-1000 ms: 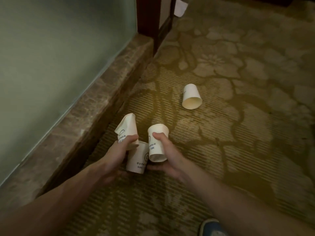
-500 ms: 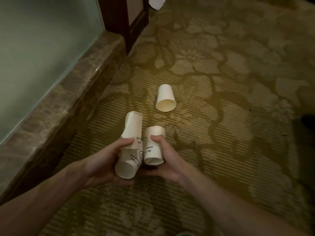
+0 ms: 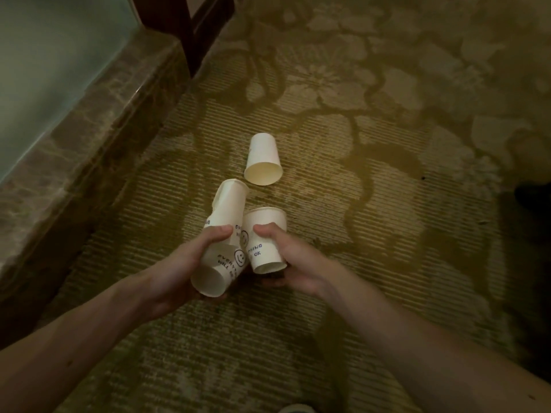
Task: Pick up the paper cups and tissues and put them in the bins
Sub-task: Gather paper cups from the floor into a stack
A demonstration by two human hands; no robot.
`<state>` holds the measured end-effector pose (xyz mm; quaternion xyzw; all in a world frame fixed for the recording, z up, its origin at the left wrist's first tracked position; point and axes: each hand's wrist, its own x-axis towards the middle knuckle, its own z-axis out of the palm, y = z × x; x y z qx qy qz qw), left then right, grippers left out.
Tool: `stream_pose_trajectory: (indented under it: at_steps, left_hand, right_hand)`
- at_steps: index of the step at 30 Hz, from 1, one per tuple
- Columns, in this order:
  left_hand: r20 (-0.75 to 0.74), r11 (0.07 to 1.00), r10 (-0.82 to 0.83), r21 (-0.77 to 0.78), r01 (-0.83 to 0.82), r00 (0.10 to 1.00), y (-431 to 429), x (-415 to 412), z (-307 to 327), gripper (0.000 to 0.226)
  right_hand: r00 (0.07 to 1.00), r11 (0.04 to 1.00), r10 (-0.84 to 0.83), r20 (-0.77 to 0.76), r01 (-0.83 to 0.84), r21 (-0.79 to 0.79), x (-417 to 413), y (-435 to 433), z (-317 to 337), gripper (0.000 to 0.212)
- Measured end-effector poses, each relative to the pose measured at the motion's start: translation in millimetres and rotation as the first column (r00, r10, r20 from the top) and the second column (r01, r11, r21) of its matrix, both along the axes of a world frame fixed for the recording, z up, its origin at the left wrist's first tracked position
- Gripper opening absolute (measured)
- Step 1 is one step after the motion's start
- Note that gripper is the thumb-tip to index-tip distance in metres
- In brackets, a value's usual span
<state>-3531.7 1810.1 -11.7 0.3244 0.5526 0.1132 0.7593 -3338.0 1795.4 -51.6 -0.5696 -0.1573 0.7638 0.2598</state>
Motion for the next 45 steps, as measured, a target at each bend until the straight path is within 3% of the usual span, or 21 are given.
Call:
stream_pose_trajectory:
  at_steps: [3, 7, 11, 14, 20, 23, 30, 35, 40, 45]
  left_hand:
    - [-0.019, 0.998, 0.053, 0.026, -0.052, 0.998, 4.6, -1.9, 3.5, 0.064]
    - [0.062, 0.984, 0.170, 0.050, -0.173, 0.983, 15.2, -8.2, 15.0, 0.061]
    - [0.102, 0.975, 0.207, 0.064, -0.214, 0.973, 17.6, -12.5, 24.2, 0.071]
    - [0.106, 0.972, 0.224, 0.055, -0.230, 0.969, 15.2, -18.6, 28.9, 0.080]
    - [0.103, 0.966, 0.249, 0.043, -0.254, 0.963, 7.8, -38.4, 32.5, 0.073]
    - [0.109, 0.962, 0.259, 0.065, -0.267, 0.960, 7.1, -49.5, 38.6, 0.066]
    - [0.080, 0.971, 0.179, 0.149, -0.190, 0.980, -3.1, -93.8, 75.4, 0.065]
    - [0.044, 0.966, 0.236, 0.096, -0.239, 0.971, -50.0, -127.0, 149.9, 0.064]
    - [0.083, 0.918, 0.391, 0.044, -0.395, 0.917, -115.2, -156.7, 276.9, 0.068]
    - [0.058, 0.864, 0.498, 0.054, -0.501, 0.865, -203.5, -177.5, 388.2, 0.059]
  right_hand:
    - [0.991, 0.990, -0.123, 0.051, 0.119, 0.077, 9.3, 18.6, 5.2, 0.054]
    - [0.947, 0.928, -0.302, -0.110, 0.319, 0.192, 14.2, 46.2, 18.2, 0.035]
    - [0.891, 0.893, -0.363, -0.272, 0.416, 0.171, 2.5, 69.1, 27.5, 0.045]
    - [0.864, 0.878, -0.421, -0.276, 0.464, 0.115, -7.1, 84.6, 32.8, 0.054]
    - [0.869, 0.870, -0.451, -0.203, 0.478, 0.117, -18.9, 99.0, 42.9, 0.053]
    - [0.907, 0.901, -0.370, -0.203, 0.403, 0.160, -27.7, 84.4, 43.5, 0.041]
    - [0.949, 0.969, -0.170, -0.264, 0.210, 0.131, -55.8, 27.5, 56.7, 0.057]
    - [0.943, 0.982, -0.128, -0.308, 0.163, 0.092, -81.8, -13.2, 139.8, 0.062]
    - [0.953, 0.992, -0.112, -0.280, 0.124, 0.026, -112.8, -61.8, 268.4, 0.055]
    - [0.944, 1.000, 0.001, -0.330, 0.002, 0.010, -141.4, -125.5, 381.4, 0.063]
